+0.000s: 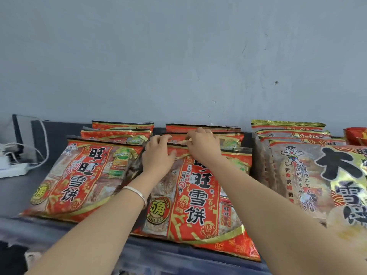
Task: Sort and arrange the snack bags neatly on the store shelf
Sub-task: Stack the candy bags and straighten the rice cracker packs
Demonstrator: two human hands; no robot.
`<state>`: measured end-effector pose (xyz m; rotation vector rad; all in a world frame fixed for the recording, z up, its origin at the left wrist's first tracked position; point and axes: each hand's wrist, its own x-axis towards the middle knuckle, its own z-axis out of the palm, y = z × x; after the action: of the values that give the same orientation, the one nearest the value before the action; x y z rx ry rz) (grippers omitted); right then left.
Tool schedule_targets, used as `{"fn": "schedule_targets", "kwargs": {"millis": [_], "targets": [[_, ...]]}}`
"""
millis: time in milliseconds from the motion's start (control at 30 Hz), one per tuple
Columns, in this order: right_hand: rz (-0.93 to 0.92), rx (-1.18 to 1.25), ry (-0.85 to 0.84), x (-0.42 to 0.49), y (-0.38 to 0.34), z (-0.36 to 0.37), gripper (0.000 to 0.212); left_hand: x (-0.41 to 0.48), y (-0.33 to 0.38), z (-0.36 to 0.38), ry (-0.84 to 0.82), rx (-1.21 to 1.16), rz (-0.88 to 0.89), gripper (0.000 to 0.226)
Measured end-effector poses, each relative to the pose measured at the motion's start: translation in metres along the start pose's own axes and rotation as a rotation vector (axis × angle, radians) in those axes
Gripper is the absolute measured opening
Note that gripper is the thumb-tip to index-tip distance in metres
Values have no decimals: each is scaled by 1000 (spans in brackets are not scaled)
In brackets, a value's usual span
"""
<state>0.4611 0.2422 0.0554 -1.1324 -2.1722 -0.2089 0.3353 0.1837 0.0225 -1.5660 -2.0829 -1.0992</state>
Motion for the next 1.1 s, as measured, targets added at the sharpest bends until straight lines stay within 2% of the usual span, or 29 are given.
{"fn": "schedule_targets", "kwargs": {"millis": [233,400,633,800,933,1100], "targets": [[-171,58,-68,9,-71,24,31,-9,-56,-36,51,90,15,42],[-230,63,-77,23,-122,45,32,0,-111,-58,59,117,-43,45],[-148,-5,-188,55,-177,68,29,30,-186,-87,64,94,-8,41],[-52,47,-313,69,-201,84,33,53,-224,-87,25,72,73,38],[9,0,-287,75,-207,94,27,64,-240,-77,8,63,141,43],[53,-60,-272,88,-205,98,26,59,-248,-63,0,174,151,52]]}}
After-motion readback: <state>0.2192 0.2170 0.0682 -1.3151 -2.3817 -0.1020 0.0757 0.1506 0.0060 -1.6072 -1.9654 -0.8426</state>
